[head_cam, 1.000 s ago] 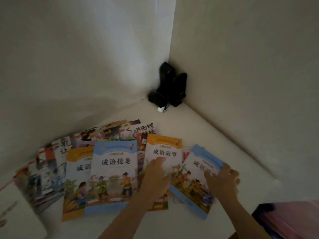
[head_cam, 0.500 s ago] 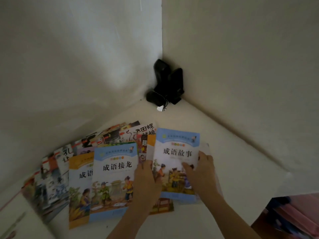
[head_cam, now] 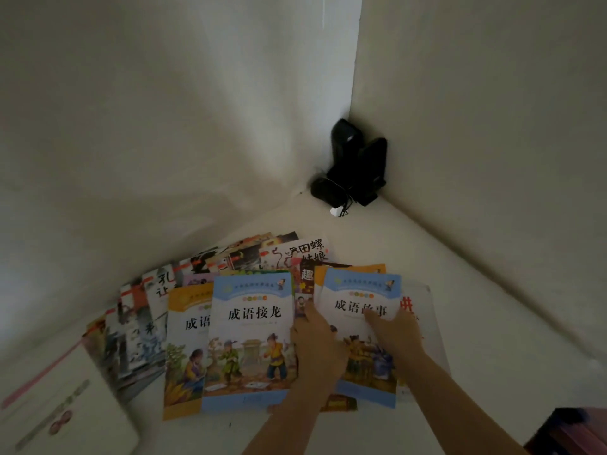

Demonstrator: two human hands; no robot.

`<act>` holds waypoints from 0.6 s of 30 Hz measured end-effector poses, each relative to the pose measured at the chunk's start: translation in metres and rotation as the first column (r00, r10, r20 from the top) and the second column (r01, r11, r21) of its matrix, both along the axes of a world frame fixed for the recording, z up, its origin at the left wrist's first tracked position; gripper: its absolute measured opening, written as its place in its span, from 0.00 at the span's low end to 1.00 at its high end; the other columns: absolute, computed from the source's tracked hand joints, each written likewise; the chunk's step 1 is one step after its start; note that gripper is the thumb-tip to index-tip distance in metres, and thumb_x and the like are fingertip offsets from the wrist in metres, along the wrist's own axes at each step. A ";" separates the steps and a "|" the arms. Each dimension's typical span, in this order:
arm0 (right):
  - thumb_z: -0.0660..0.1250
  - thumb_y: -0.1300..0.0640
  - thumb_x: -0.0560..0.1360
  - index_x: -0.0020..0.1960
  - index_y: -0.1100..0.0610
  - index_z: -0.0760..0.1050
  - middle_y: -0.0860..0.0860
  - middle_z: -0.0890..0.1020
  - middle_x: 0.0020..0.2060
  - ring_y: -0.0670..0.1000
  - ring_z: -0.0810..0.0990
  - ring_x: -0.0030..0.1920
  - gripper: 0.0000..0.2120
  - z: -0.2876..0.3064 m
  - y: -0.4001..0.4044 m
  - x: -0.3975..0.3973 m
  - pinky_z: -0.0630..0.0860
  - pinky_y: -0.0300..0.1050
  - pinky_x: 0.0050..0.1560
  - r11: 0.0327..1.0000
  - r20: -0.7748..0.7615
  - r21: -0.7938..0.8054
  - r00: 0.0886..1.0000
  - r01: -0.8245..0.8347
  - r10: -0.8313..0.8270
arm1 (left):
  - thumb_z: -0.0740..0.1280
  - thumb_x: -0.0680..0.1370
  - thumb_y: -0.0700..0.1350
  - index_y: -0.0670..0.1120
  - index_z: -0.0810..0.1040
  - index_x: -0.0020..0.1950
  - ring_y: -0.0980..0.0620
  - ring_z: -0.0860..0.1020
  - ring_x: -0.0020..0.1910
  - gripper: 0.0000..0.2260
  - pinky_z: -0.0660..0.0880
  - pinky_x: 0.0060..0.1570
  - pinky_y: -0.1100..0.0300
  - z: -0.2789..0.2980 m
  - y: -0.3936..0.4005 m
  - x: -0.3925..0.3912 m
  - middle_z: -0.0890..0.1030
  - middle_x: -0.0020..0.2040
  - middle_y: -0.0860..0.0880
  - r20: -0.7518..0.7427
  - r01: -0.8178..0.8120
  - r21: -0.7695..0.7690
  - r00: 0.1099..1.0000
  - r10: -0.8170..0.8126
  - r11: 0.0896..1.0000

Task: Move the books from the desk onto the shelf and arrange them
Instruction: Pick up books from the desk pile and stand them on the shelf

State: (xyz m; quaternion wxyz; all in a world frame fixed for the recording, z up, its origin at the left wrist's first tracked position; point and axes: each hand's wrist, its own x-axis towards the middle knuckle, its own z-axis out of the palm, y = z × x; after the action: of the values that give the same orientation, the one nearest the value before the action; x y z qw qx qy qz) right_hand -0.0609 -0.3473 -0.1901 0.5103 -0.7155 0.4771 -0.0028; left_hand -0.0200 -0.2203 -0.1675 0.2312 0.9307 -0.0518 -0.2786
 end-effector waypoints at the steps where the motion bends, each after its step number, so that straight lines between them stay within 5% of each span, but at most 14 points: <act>1: 0.71 0.52 0.75 0.52 0.53 0.73 0.50 0.79 0.42 0.49 0.76 0.39 0.10 0.004 0.001 -0.002 0.74 0.44 0.43 0.999 0.011 -0.027 0.999 -0.032 0.033 | 0.71 0.76 0.49 0.41 0.50 0.78 0.42 0.69 0.69 0.39 0.70 0.67 0.51 0.002 0.001 0.004 0.67 0.72 0.40 -0.070 -0.051 -0.053 0.996 0.048 0.997; 4: 0.72 0.50 0.75 0.51 0.53 0.76 0.51 0.83 0.45 0.52 0.81 0.43 0.09 0.025 0.006 -0.004 0.75 0.45 0.44 0.992 0.092 -0.084 0.990 -0.095 0.103 | 0.69 0.78 0.48 0.42 0.68 0.70 0.47 0.78 0.57 0.23 0.78 0.56 0.53 0.013 0.016 0.012 0.77 0.62 0.43 -0.134 -0.143 -0.241 0.985 0.113 0.960; 8: 0.70 0.46 0.75 0.56 0.52 0.76 0.46 0.82 0.46 0.47 0.81 0.46 0.14 0.060 0.047 0.019 0.78 0.42 0.46 0.972 0.225 -0.083 0.946 -0.219 0.233 | 0.65 0.80 0.45 0.47 0.71 0.60 0.52 0.78 0.49 0.10 0.74 0.39 0.65 0.041 0.072 0.026 0.76 0.55 0.48 -0.020 -0.236 -0.396 0.968 0.249 0.887; 12: 0.69 0.48 0.77 0.59 0.50 0.73 0.43 0.77 0.48 0.43 0.76 0.47 0.14 0.063 0.105 0.047 0.68 0.26 0.38 0.912 0.208 -0.109 0.888 -0.395 0.409 | 0.65 0.80 0.46 0.47 0.71 0.60 0.47 0.77 0.54 0.10 0.75 0.50 0.56 0.043 0.139 0.045 0.76 0.55 0.48 0.086 -0.274 -0.258 0.949 0.305 0.926; 15: 0.68 0.49 0.77 0.63 0.57 0.72 0.53 0.74 0.60 0.52 0.72 0.61 0.18 0.039 0.129 0.048 0.71 0.38 0.55 0.849 -0.010 -0.191 0.866 -0.492 0.500 | 0.65 0.80 0.50 0.43 0.64 0.72 0.38 0.63 0.70 0.24 0.63 0.69 0.47 0.024 0.157 0.046 0.63 0.70 0.39 0.136 -0.257 0.125 0.961 0.240 0.958; 18: 0.70 0.48 0.76 0.74 0.59 0.59 0.57 0.64 0.69 0.57 0.64 0.70 0.34 0.022 0.130 0.035 0.66 0.48 0.66 0.861 -0.039 -0.181 0.878 -0.475 0.476 | 0.64 0.80 0.45 0.45 0.56 0.78 0.42 0.67 0.69 0.29 0.68 0.69 0.47 0.001 0.158 0.035 0.65 0.73 0.42 0.018 -0.315 -0.146 0.947 0.321 0.938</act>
State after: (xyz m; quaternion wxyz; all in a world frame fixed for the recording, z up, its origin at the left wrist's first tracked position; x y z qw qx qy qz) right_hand -0.0256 -0.2172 -0.1680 0.4281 -0.8552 0.2819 0.0764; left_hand 0.0149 -0.0619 -0.1660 0.3374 0.9137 0.0750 -0.2139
